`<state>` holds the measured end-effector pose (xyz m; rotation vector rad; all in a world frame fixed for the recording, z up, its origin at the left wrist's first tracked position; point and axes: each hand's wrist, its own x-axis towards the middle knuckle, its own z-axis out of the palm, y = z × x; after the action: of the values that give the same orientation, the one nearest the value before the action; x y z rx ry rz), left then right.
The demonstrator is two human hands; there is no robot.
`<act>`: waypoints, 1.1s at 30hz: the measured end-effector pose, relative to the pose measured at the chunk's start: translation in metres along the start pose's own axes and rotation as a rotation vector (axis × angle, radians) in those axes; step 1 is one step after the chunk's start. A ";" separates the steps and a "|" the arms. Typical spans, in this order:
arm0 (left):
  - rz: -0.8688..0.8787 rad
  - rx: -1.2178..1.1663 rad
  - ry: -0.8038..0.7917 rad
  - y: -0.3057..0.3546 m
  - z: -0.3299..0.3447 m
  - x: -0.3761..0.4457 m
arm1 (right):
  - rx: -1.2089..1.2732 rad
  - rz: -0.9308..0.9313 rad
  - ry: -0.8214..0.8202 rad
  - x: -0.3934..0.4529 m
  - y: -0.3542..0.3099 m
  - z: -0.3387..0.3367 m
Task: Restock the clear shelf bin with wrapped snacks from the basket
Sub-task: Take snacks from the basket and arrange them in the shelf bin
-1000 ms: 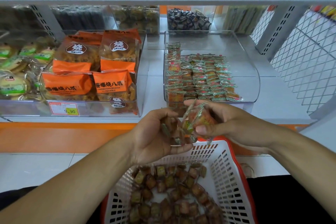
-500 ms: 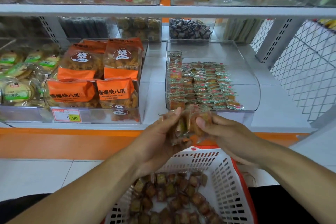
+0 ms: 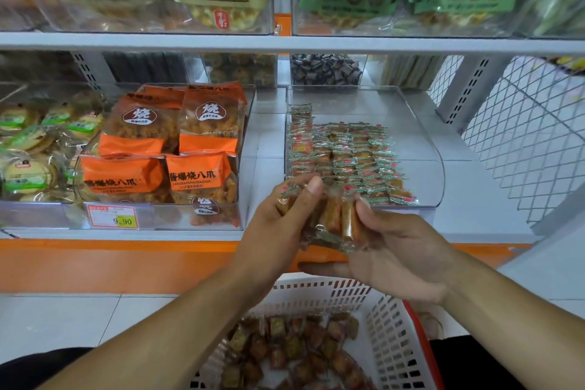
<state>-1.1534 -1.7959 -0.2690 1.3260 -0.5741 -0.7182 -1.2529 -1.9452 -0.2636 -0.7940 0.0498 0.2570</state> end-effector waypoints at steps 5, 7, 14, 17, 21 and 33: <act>-0.026 -0.011 -0.013 0.009 0.004 0.016 | 0.011 -0.087 -0.018 0.003 -0.010 0.008; -0.024 0.030 -0.015 0.013 0.006 0.024 | 0.008 -0.130 -0.022 0.004 -0.017 0.011; 0.113 0.317 0.093 0.027 0.012 0.058 | -0.074 -0.217 -0.001 0.021 -0.051 -0.008; 0.244 0.530 0.266 0.021 0.003 0.072 | -0.163 -0.244 0.086 0.039 -0.075 -0.032; 0.260 0.979 0.255 0.004 -0.012 0.086 | -0.466 -0.269 0.467 0.076 -0.106 -0.075; 0.251 1.023 0.098 -0.022 -0.028 0.103 | -0.896 -0.151 0.548 0.181 -0.128 -0.132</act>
<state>-1.0682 -1.8566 -0.2977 2.1517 -1.0768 -0.1069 -1.0398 -2.0873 -0.2925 -1.7376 0.4091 -0.1118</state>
